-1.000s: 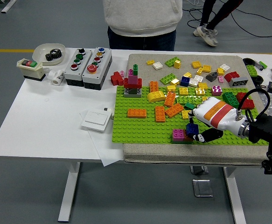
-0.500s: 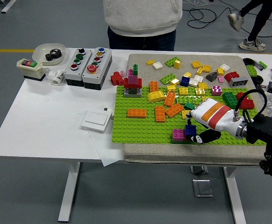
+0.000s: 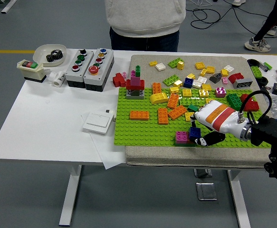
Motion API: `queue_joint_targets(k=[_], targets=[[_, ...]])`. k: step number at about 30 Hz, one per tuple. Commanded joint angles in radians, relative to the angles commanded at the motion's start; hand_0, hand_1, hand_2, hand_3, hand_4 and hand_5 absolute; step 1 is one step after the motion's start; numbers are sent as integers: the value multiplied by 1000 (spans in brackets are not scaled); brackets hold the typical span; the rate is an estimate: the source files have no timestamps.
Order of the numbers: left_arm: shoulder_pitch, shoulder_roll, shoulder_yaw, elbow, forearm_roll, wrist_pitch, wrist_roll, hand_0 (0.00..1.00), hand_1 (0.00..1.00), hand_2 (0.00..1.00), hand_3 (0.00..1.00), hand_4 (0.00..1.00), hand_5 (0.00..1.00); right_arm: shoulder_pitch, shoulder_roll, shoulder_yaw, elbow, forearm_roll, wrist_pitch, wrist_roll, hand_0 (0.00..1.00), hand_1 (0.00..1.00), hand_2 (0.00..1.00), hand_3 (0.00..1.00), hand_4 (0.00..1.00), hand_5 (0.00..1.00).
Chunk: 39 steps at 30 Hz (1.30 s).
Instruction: Pick up the brick,pile it on top of brick,press brick,pick up the brick,pile it on top of brick,press brick
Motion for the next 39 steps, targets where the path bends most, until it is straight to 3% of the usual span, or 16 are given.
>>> queue_joint_targets(k=[23, 24, 29, 30, 39], targets=[[5, 0, -12, 0, 22, -4, 9, 709, 725, 762, 615, 723, 684, -3, 9, 0, -8, 15, 23, 10, 165, 75, 164, 471, 778, 397], [5, 0, -13, 0, 23, -4, 9, 710, 726, 763, 615, 724, 684, -3, 9, 0, -8, 17, 25, 11, 184, 90, 192, 503, 736, 457], [5, 0, -12, 0, 22, -4, 8, 710, 726, 763, 615, 724, 684, -3, 10, 7, -10, 20, 31, 16, 184, 90, 192, 503, 736, 457], [5, 0, -12, 0, 21, -4, 8, 709, 725, 763, 615, 725, 686, -3, 10, 7, -10, 20, 31, 17, 200, 98, 212, 522, 764, 513], [3, 0, -10, 0, 17, -3, 6, 709, 725, 762, 615, 724, 684, 0, 12, 13, -14, 14, 33, 23, 208, 103, 223, 535, 795, 515]])
